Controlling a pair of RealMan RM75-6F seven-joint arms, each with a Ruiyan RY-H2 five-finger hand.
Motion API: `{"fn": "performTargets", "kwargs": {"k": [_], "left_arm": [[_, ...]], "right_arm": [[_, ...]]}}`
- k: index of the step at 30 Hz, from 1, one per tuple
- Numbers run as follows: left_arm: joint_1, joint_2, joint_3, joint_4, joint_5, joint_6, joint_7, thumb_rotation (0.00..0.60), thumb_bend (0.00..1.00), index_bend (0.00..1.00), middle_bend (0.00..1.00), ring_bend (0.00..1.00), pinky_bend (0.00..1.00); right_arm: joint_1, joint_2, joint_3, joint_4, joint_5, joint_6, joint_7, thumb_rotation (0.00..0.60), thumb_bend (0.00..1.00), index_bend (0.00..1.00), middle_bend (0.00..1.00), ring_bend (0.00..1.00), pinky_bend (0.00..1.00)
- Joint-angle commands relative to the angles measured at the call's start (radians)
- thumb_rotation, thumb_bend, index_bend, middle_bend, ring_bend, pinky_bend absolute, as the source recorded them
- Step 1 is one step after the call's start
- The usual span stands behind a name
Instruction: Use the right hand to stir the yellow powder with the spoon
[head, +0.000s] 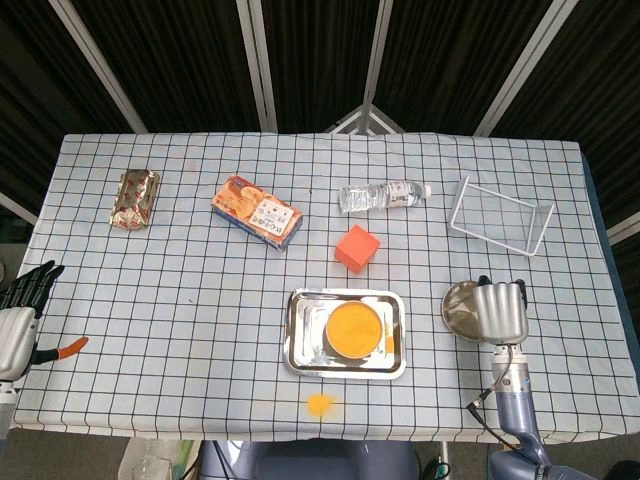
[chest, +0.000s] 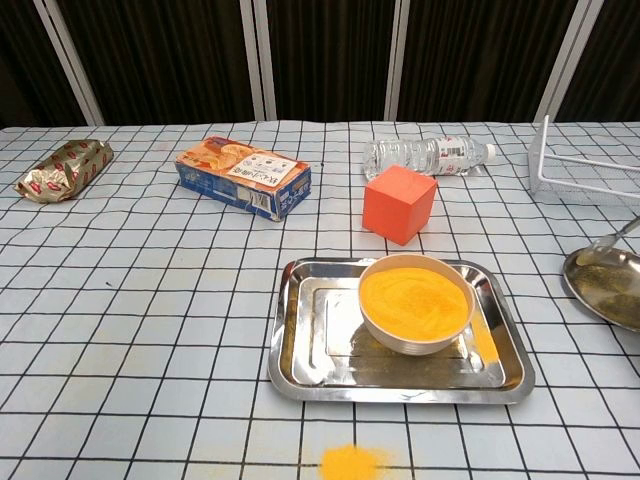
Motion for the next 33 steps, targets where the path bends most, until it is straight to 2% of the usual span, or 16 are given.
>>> {"fn": "performTargets", "kwargs": {"k": [1,11,18,22,28,33], "left_arm": [[0.000,0.000,0.000,0.000,0.000,0.000,0.000,0.600,0.00,0.00,0.00,0.00,0.00],[0.000,0.000,0.000,0.000,0.000,-0.001,0.001,0.600,0.00,0.00,0.00,0.00,0.00],[-0.001,0.000,0.000,0.000,-0.002,-0.004,0.000,0.600,0.00,0.00,0.00,0.00,0.00],[0.000,0.000,0.000,-0.001,-0.001,-0.003,-0.002,0.600,0.00,0.00,0.00,0.00,0.00],[0.000,0.000,0.001,-0.001,-0.001,-0.003,-0.002,0.600,0.00,0.00,0.00,0.00,0.00],[0.000,0.000,0.000,-0.002,-0.001,-0.002,-0.002,0.600,0.00,0.00,0.00,0.00,0.00]], "right_arm": [[-0.012,-0.019,-0.008,0.062,0.028,-0.019,0.032,0.600,0.74,0.88,1.00,1.00,0.83],[-0.019,-0.075,-0.023,0.152,0.057,-0.041,0.085,0.600,0.74,0.85,1.00,1.00,0.83],[-0.016,-0.087,-0.028,0.160,0.059,-0.037,0.078,0.600,0.73,0.62,1.00,1.00,0.83],[-0.019,-0.084,-0.029,0.149,0.064,-0.032,0.070,0.600,0.68,0.55,1.00,1.00,0.83],[-0.024,-0.077,-0.028,0.135,0.077,-0.028,0.054,0.600,0.60,0.33,1.00,1.00,0.83],[-0.028,-0.066,-0.024,0.118,0.088,-0.018,0.034,0.600,0.57,0.23,1.00,1.00,0.83]]}}
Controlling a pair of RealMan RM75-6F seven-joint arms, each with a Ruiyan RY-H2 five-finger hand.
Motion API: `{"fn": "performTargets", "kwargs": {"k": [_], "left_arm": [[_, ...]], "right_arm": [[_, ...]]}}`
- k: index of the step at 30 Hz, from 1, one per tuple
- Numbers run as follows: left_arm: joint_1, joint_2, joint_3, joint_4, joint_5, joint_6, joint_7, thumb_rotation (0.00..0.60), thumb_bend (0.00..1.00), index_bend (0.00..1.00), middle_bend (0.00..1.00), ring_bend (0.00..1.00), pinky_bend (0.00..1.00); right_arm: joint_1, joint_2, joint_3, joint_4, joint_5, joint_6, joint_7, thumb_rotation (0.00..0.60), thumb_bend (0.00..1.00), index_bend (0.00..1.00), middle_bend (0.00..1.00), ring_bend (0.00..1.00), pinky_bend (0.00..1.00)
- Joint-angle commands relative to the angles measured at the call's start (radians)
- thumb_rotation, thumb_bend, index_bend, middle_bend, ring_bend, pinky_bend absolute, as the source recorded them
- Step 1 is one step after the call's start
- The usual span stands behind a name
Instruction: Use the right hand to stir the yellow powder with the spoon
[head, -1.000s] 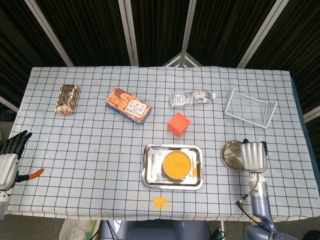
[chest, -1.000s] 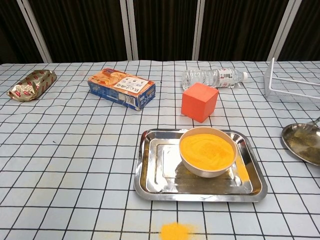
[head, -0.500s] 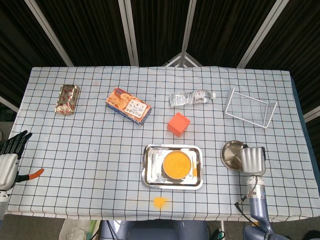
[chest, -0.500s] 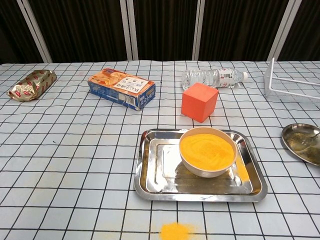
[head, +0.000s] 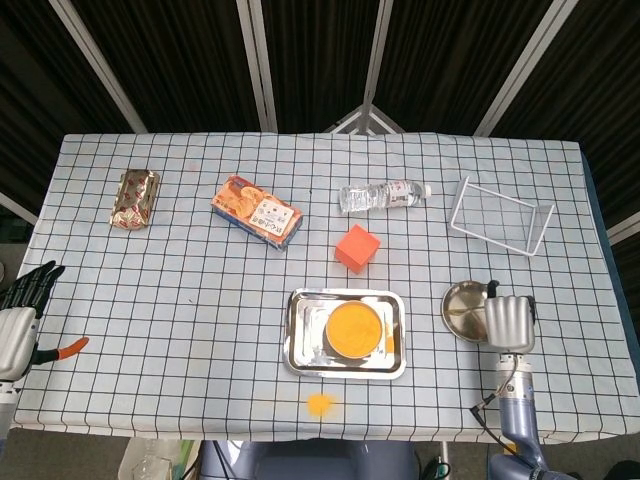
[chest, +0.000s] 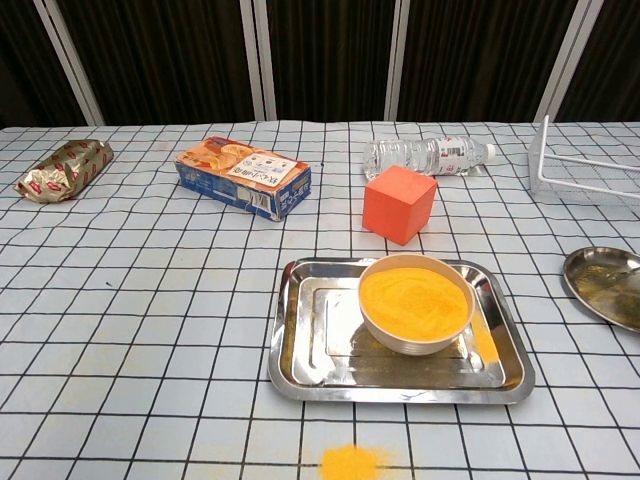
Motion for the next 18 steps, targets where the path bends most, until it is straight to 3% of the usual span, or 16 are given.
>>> {"fn": "performTargets", "kwargs": {"k": [1,7,18], "left_arm": [[0.000,0.000,0.000,0.000,0.000,0.000,-0.001,0.600,0.00,0.00,0.00,0.00,0.00],[0.000,0.001,0.000,0.000,0.002,0.000,-0.004,0.600,0.00,0.00,0.00,0.00,0.00],[0.001,0.001,0.002,0.001,0.006,0.003,-0.004,0.600,0.00,0.00,0.00,0.00,0.00]], "right_arm": [[-0.004,0.009,0.002,-0.011,0.006,0.007,-0.009,0.600,0.55,0.19,1.00,1.00,0.83],[-0.017,0.039,-0.001,-0.048,0.020,0.021,-0.044,0.600,0.46,0.00,1.00,0.99,0.83],[-0.042,0.126,-0.028,-0.137,-0.014,0.058,-0.026,0.600,0.42,0.00,1.00,0.98,0.83]]}}
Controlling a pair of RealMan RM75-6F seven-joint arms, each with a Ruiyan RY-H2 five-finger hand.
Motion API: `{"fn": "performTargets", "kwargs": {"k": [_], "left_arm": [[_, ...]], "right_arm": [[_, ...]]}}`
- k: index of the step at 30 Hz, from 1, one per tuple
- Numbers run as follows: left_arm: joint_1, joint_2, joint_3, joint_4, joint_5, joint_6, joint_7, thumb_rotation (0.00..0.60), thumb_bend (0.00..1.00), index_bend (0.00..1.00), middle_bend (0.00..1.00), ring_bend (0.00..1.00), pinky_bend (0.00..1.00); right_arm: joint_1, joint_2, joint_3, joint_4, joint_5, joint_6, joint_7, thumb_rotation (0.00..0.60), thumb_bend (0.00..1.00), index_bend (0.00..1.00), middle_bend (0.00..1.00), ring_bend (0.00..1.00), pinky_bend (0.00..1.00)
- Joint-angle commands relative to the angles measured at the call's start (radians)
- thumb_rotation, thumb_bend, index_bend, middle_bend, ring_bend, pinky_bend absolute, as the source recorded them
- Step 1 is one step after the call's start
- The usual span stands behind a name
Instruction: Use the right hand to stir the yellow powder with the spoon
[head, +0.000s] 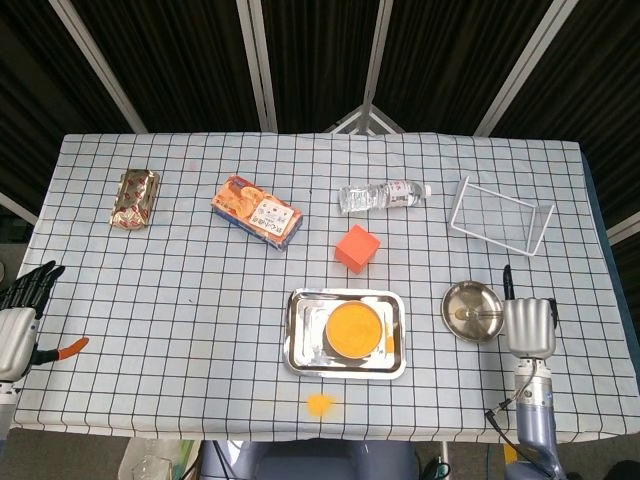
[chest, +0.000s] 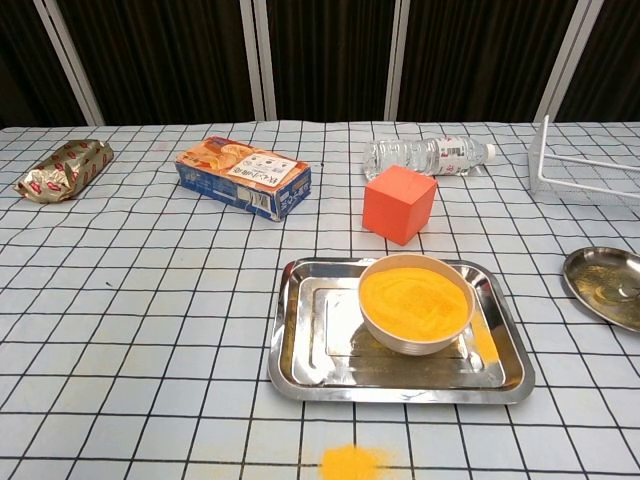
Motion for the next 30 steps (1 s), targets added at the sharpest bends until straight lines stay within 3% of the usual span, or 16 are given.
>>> {"fn": "performTargets", "kwargs": {"k": [1,6,9,12,14,17,25,30], "left_arm": [[0.000,0.000,0.000,0.001,0.001,0.000,0.000,0.600,0.00,0.00,0.00,0.00,0.00],[0.001,0.000,0.002,0.001,0.004,0.003,0.000,0.600,0.00,0.00,0.00,0.00,0.00],[0.003,0.002,0.004,0.002,0.006,0.003,0.000,0.600,0.00,0.00,0.00,0.00,0.00],[0.004,0.004,0.006,0.002,0.008,0.004,0.004,0.600,0.00,0.00,0.00,0.00,0.00],[0.007,0.007,0.010,0.003,0.015,0.009,0.011,0.600,0.00,0.00,0.00,0.00,0.00],[0.014,0.015,0.019,0.003,0.029,0.021,0.023,0.600,0.00,0.00,0.00,0.00,0.00],[0.027,0.024,0.032,0.024,0.061,0.053,0.095,0.600,0.00,0.00,0.00,0.00,0.00],[0.036,0.011,0.036,0.048,0.097,0.091,0.085,0.600,0.00,0.00,0.00,0.00,0.00]], "right_arm": [[-0.013,0.035,-0.019,-0.040,-0.024,0.015,0.019,0.600,0.42,0.00,1.00,0.98,0.83],[-0.039,0.098,-0.054,-0.119,-0.078,0.046,0.083,0.600,0.42,0.00,0.94,0.90,0.79],[-0.064,0.149,-0.092,-0.167,-0.144,0.086,0.154,0.600,0.41,0.00,0.70,0.66,0.66],[-0.095,0.196,-0.130,-0.206,-0.209,0.134,0.234,0.600,0.41,0.00,0.46,0.40,0.42],[-0.117,0.231,-0.155,-0.250,-0.229,0.150,0.293,0.600,0.41,0.00,0.28,0.20,0.20],[-0.141,0.315,-0.190,-0.339,-0.247,0.143,0.380,0.600,0.39,0.00,0.04,0.01,0.02],[-0.192,0.448,-0.220,-0.460,-0.285,0.173,0.554,0.600,0.34,0.00,0.00,0.00,0.00],[-0.209,0.458,-0.225,-0.423,-0.338,0.199,0.650,0.600,0.34,0.00,0.00,0.00,0.00]]}}
